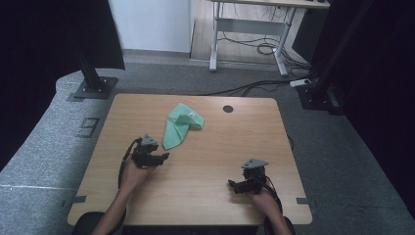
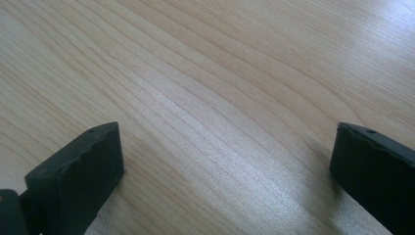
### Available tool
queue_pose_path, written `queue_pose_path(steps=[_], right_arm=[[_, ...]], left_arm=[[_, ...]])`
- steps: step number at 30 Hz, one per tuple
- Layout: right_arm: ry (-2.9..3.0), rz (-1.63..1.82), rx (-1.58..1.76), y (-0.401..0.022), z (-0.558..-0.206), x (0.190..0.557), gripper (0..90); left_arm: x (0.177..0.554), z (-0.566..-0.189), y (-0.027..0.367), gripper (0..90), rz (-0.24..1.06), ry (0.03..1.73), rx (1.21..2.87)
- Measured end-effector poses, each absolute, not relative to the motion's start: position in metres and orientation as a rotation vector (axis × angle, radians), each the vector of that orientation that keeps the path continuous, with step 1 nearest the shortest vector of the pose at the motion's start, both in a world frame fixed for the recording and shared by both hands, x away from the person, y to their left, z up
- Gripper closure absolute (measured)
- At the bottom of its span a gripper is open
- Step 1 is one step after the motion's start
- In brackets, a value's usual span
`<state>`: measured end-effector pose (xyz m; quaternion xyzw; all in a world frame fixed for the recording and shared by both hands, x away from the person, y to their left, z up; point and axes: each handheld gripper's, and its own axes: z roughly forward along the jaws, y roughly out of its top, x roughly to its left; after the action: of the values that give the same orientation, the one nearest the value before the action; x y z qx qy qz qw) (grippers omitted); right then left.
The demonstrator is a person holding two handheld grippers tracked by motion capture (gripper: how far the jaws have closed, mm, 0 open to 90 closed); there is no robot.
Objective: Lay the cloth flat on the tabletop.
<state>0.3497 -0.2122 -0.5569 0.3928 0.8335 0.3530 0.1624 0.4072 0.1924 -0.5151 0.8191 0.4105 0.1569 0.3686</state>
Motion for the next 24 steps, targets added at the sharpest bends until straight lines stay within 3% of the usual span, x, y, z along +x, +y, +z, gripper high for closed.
queue_pose_path(steps=[15, 24], right_arm=[[2.378, 1.008, 1.121, -0.212, -0.557, 0.35, 0.0], [2.378, 1.008, 1.121, -0.212, -0.557, 0.35, 0.0]], left_arm=[[0.449, -0.512, 0.15, 58.8, 0.423, 0.985, 2.147], [0.47, -0.528, 0.133, 61.7, 0.412, 1.018, 2.161]])
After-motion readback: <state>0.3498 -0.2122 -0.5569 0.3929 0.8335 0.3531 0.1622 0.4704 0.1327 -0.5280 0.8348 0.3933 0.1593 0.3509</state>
